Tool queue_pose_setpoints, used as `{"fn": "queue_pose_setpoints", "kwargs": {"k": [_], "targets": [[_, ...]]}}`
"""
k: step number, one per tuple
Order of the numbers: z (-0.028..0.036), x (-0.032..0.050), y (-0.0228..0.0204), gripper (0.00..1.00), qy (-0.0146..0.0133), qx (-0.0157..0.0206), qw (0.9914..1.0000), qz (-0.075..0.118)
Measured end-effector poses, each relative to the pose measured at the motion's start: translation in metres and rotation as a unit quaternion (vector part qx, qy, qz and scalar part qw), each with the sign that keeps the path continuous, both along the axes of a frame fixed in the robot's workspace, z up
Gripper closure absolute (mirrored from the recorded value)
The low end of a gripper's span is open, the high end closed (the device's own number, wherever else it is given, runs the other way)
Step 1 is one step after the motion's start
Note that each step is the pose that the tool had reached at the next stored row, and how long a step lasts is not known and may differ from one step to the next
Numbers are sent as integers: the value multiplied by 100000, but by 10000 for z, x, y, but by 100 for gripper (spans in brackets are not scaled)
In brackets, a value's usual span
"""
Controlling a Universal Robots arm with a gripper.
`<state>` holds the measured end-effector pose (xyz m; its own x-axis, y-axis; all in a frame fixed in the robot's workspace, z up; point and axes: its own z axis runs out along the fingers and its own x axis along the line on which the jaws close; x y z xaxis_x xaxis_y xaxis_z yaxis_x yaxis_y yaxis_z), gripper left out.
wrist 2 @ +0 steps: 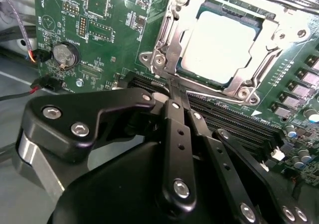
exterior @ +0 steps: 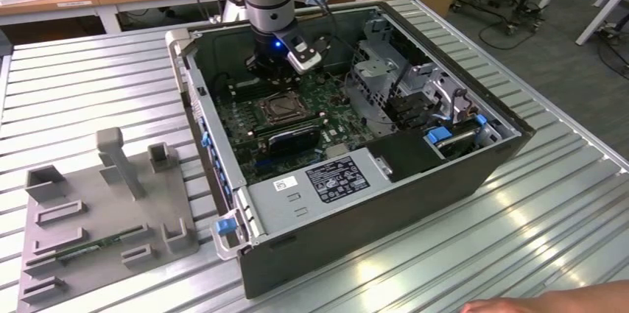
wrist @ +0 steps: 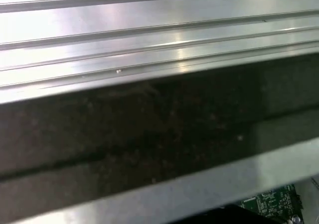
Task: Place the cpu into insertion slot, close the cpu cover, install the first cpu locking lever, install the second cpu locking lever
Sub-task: 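Install the first cpu locking lever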
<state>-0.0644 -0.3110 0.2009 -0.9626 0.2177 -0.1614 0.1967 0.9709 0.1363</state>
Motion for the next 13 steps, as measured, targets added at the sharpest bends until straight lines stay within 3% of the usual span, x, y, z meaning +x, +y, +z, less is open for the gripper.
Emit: {"fn": "queue_pose_setpoints", "kwargs": {"k": [13], "targets": [[1, -2, 62, 89, 1, -78, 100000, 7]]}}
